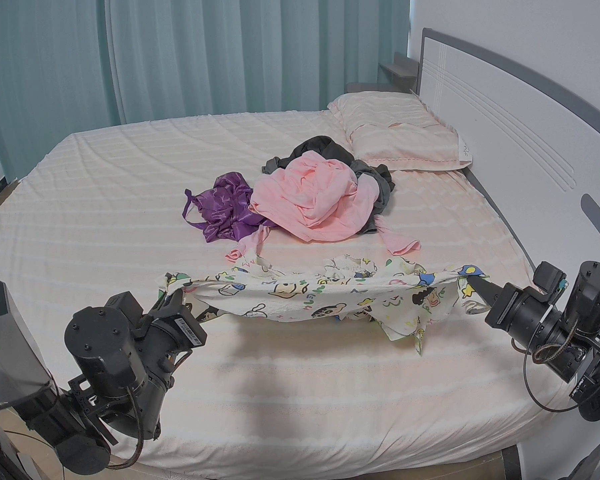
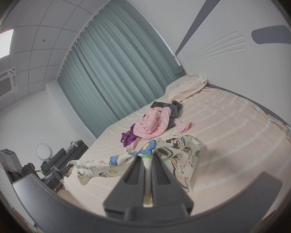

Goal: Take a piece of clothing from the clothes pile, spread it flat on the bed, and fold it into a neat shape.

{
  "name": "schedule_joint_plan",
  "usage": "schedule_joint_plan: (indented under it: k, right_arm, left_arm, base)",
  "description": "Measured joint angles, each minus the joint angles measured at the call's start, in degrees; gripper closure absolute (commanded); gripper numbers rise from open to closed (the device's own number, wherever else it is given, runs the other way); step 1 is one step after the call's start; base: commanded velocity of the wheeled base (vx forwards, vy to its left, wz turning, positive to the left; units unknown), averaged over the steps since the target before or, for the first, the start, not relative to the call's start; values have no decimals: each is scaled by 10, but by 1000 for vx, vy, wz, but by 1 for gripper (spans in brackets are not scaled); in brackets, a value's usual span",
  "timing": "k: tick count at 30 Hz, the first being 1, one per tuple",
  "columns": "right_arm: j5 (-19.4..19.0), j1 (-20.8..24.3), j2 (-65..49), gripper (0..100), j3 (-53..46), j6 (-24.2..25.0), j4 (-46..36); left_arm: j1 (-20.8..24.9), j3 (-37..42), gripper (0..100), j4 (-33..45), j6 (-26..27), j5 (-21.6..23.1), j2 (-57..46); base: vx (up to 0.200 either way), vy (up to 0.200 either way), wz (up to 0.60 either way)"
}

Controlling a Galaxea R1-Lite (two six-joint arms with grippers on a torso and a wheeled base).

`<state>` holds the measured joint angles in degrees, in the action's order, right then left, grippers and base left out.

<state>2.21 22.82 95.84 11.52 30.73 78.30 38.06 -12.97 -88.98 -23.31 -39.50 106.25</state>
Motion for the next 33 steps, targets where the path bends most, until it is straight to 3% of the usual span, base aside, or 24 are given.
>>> schedule_joint_plan:
  k: [3,33]
  right_arm:
    - [0,0,0,100,1,0,0]
    - [4,-3,-2,100,5,-2,1]
  left_arm:
    - [0,-1,100,0,0,-3,0]
    - [-1,7,100,0,7,-4,-11]
  base:
    - [0,0,0]
    - [0,200,0]
